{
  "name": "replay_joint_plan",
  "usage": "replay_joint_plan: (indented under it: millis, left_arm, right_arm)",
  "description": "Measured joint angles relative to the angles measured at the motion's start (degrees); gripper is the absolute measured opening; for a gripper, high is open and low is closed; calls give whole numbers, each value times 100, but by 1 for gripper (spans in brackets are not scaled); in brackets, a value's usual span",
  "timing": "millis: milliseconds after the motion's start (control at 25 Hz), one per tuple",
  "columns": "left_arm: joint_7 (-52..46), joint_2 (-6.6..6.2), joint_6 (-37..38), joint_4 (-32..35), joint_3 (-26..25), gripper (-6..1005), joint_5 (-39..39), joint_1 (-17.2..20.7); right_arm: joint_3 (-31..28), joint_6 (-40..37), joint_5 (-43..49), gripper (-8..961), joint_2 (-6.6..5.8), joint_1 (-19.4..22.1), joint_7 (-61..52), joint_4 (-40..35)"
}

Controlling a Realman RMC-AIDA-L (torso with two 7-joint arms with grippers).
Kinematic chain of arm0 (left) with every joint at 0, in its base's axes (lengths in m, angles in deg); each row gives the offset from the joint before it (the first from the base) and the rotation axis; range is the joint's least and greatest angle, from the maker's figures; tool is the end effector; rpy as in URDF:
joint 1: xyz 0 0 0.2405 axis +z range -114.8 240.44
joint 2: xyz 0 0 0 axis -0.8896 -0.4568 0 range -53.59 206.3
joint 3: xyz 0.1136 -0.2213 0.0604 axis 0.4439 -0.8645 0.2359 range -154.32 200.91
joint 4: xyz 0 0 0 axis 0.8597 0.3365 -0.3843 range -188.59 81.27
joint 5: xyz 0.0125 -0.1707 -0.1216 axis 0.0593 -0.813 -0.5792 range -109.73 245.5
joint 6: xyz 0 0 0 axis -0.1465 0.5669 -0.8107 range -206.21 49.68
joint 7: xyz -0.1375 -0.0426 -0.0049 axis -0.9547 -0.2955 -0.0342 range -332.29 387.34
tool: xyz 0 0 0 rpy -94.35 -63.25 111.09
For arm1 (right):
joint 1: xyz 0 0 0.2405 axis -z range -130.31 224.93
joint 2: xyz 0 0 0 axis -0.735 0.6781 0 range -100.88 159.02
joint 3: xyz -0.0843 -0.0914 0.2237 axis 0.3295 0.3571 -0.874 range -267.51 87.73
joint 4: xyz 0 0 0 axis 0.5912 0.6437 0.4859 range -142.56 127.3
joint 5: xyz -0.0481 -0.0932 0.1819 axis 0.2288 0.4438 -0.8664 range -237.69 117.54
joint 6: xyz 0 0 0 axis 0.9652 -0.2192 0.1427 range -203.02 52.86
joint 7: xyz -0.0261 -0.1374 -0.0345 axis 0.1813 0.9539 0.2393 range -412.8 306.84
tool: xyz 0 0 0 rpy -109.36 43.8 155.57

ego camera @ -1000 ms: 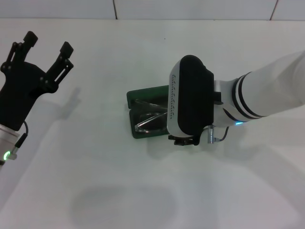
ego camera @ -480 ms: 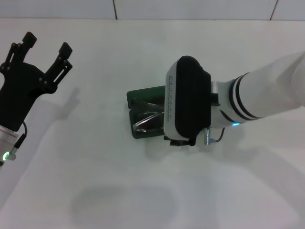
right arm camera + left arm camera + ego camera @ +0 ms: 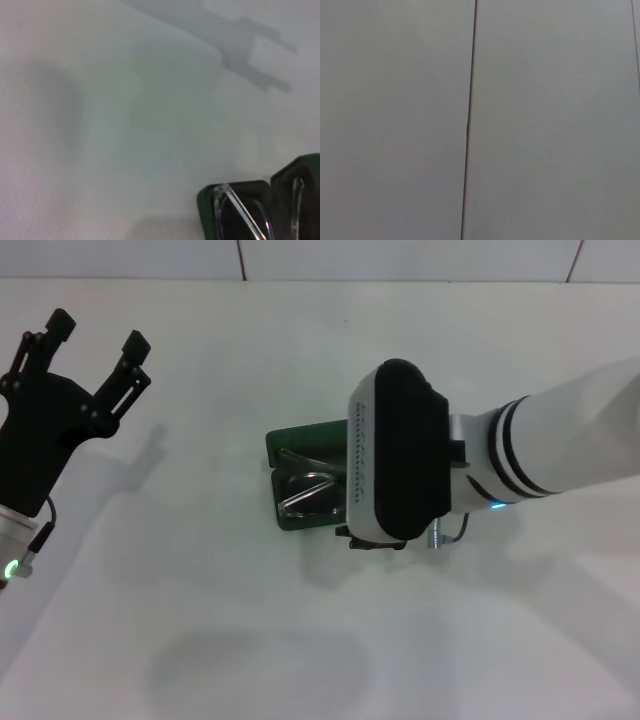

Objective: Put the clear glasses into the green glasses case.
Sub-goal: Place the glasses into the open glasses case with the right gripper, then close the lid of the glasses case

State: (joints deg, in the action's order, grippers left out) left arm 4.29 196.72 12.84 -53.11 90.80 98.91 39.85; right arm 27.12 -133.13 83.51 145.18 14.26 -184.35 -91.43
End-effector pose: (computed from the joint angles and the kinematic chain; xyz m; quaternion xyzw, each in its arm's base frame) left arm -0.3011 0.2843 -0.0108 -0.7285 -0.1621 -0.4385 0.5007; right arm 0.1046 0.3199 -0.0985 -0.9723 -0.1014 -0.1292 0.1662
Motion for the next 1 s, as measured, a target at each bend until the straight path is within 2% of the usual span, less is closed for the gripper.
replay_joint_plan:
  millis: [320,560,1000]
  left_arm:
    - [-1,-12,5,40,0,875,0,-4]
    - [-4,-22,9,45,0,875,0,-44]
    - [-7,-11,-1,51,0,875,0,-88]
  right_arm:
    - [-138,-137,62,533,-4,34,16,-169]
    - [-474,-311,74,533,-7,39,16,-192]
    - [-444,-267,82,531,-6,-111,20,133]
